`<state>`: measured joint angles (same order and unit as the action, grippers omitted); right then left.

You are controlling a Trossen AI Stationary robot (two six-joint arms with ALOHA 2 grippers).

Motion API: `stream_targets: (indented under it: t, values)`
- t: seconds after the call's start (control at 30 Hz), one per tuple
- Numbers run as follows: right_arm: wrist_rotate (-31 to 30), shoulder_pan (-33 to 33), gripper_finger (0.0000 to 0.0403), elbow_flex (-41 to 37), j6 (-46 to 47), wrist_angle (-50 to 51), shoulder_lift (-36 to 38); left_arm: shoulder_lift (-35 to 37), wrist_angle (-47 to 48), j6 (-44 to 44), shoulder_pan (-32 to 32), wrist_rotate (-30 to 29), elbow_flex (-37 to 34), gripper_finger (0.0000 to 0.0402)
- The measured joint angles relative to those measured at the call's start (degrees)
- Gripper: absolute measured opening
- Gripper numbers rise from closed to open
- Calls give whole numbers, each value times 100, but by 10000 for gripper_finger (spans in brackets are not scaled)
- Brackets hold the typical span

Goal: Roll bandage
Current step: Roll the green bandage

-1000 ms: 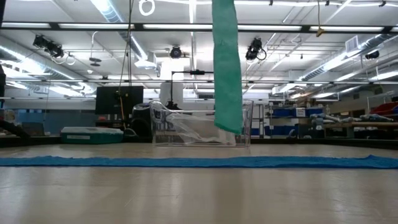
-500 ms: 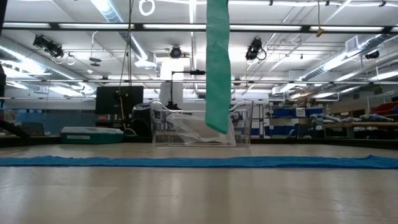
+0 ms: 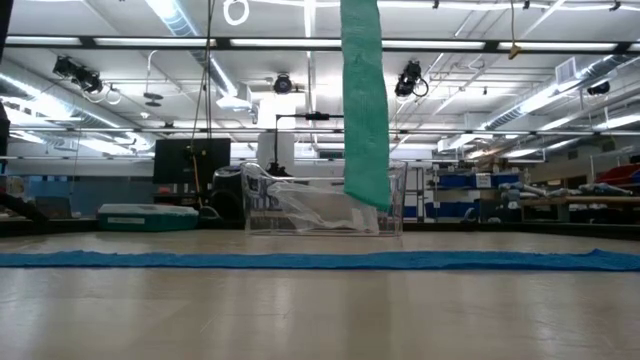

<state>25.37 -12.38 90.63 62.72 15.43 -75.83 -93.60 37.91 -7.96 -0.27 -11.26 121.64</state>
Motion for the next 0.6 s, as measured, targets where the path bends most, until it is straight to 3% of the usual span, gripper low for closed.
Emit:
stream_targets:
  t: [0.37, 0.6]
  values:
    - [168, -76, 61, -4, -729, -117, 124, 36, -127, -273, -10, 153, 0, 19]
    - [187, -622, 89, -2, -1401, 538, 655, 187, 151, -324, -13, 188, 0, 19]
